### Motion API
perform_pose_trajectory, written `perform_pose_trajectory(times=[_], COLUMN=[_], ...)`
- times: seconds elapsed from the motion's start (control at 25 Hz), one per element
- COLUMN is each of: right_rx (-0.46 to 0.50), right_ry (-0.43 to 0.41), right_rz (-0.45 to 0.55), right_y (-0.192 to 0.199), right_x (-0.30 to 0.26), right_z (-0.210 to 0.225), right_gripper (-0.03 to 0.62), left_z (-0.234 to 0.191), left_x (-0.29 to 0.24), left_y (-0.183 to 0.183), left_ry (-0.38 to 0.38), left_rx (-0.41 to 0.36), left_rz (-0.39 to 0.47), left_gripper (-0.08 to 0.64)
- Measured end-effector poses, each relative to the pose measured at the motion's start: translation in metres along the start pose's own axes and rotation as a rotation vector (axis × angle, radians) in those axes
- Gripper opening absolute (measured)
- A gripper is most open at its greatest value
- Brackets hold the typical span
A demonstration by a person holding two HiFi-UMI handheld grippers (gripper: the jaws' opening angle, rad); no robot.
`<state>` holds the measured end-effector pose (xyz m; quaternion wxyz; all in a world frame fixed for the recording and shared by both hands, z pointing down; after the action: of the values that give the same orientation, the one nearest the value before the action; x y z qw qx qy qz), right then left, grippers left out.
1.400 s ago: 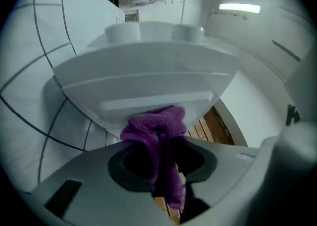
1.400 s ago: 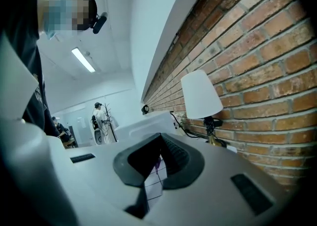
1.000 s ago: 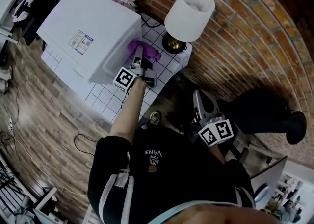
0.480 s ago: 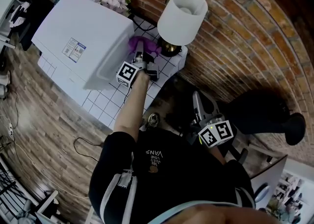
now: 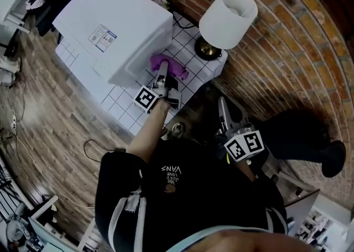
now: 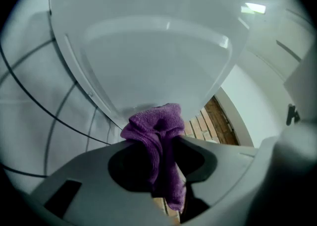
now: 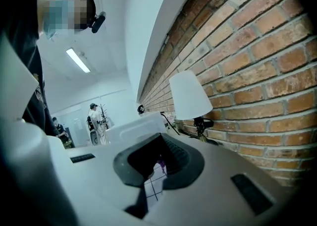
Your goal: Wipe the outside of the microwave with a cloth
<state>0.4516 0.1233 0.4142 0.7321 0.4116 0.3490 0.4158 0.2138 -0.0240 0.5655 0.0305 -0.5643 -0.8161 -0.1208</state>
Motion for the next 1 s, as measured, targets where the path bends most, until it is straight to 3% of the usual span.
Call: perform_pose_trajectory(times=[0.36, 0.52, 0.72, 1.0], right_rx=[0.021, 0.032, 0.031, 0.011], right_ry=[-0.133, -0.154, -0.128, -0.028], right_rz=[-0.056, -0.066, -0.061, -0.036], right_y=[0.012, 0.014, 0.015, 0.014], right_x=[-0.032, -0.037, -0.031, -0.007], right_z=[-0.033, -0.041, -0.038, -0.015], right_gripper=[-0.003, -0.003, -0.003, -0.003], left_z=[-0.026, -0.036, -0.047, -0.059], left_x=[0.115, 0.133, 0.119, 0.039], left_y=[-0.043, -0.061, -0.064, -0.022], left_ry=[-0.168, -0.200, -0.197, -0.166], left_rx=[-0.028, -0.059, -0.070, -0.062], left_rz=[0.106, 0.145, 0.129, 0.016], left_gripper=[0.133, 0.132, 0.133, 0.132])
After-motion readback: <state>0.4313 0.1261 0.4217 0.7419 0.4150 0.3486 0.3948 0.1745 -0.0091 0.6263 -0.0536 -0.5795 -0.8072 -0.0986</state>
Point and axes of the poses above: the fingertips, and each gripper's own axes: x backward along the fingers, z to its right, y out of its underside, the point moved 8 cm from there along x, backward along the fingers, and after that the axes turned 7 degrees about -x, right-handed, at the moved point
